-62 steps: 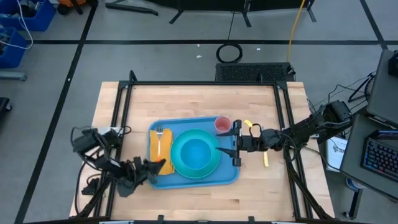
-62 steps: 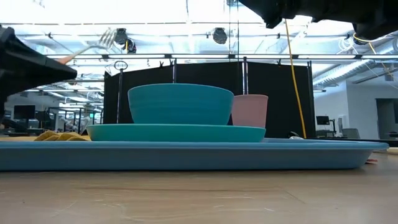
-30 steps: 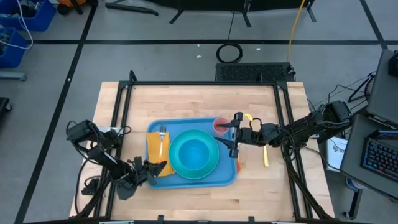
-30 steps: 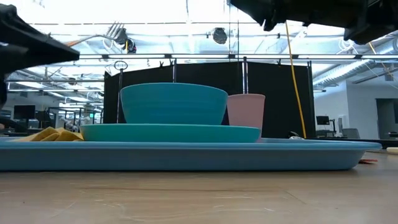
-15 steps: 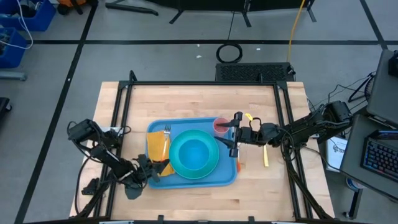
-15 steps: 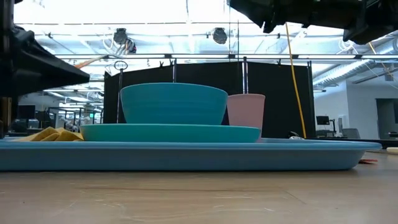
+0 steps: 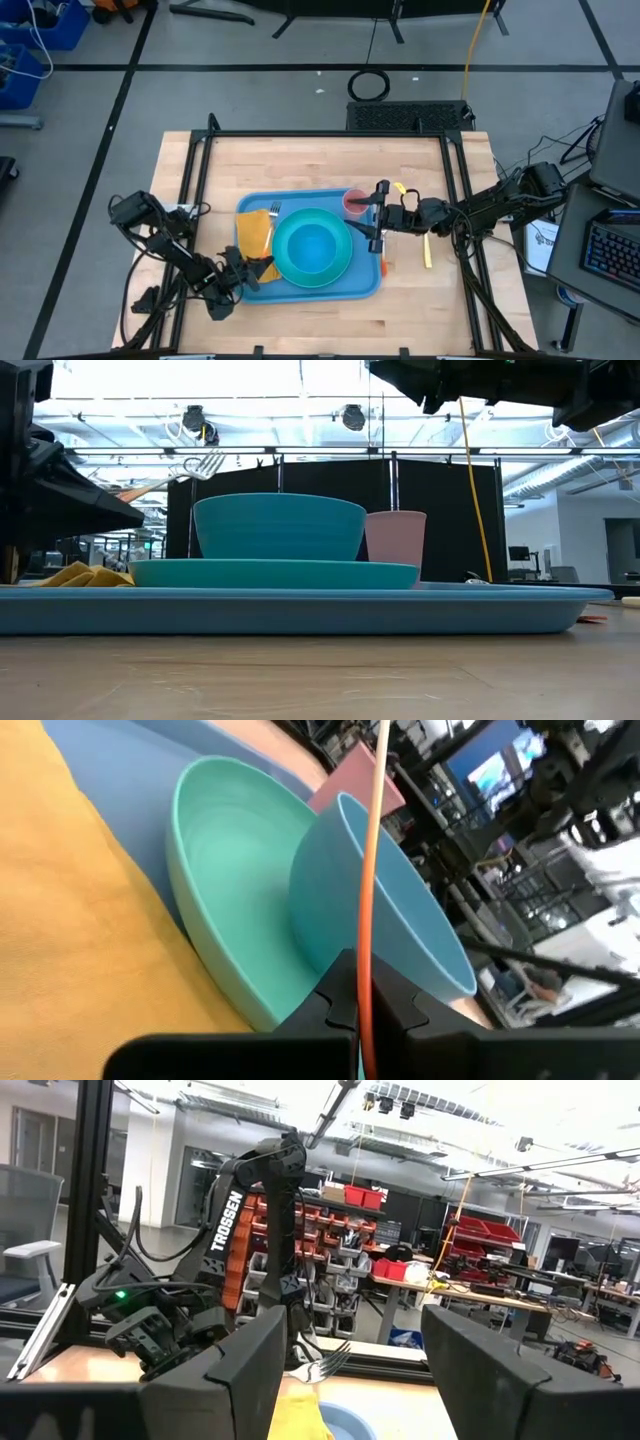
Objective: Set up tray
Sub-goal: Put the orange fork on the yellow napkin
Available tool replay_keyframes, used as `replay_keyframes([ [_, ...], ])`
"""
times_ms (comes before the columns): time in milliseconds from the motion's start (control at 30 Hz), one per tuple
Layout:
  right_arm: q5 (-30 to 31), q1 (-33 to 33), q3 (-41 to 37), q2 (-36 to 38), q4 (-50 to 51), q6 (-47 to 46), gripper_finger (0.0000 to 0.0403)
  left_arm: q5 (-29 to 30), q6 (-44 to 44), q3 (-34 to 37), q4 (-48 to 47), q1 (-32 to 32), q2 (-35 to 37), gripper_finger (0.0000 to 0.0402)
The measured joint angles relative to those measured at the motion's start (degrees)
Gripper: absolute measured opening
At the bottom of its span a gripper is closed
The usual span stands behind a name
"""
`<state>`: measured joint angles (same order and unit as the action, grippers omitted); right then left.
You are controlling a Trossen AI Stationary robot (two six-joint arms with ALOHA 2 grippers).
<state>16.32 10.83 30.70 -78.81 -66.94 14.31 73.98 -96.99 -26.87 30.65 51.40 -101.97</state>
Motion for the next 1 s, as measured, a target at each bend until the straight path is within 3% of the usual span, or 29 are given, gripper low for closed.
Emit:
replay_keyframes([
  [433,0.0,0.0,0.0,0.0,0.3,-0.1,0.0224,-1.9,2.3,0.0,1.8,0.5,0.0,0.0000],
  [700,-4.4,0.0,0.6,0.8,2.4,-0.2,0.0224,5.2,8.5,0.0,4.8,4.6,0.7,0.0000],
  [833,-4.8,-0.3,5.1,3.0,14.4,-3.3,0.0224,7.3,14.8,0.0,7.3,6.3,2.7,0.0000],
  [1000,-10.9,-2.6,15.3,3.7,34.4,-7.6,0.0224,5.6,21.6,-0.1,7.3,6.9,6.5,0.0000],
])
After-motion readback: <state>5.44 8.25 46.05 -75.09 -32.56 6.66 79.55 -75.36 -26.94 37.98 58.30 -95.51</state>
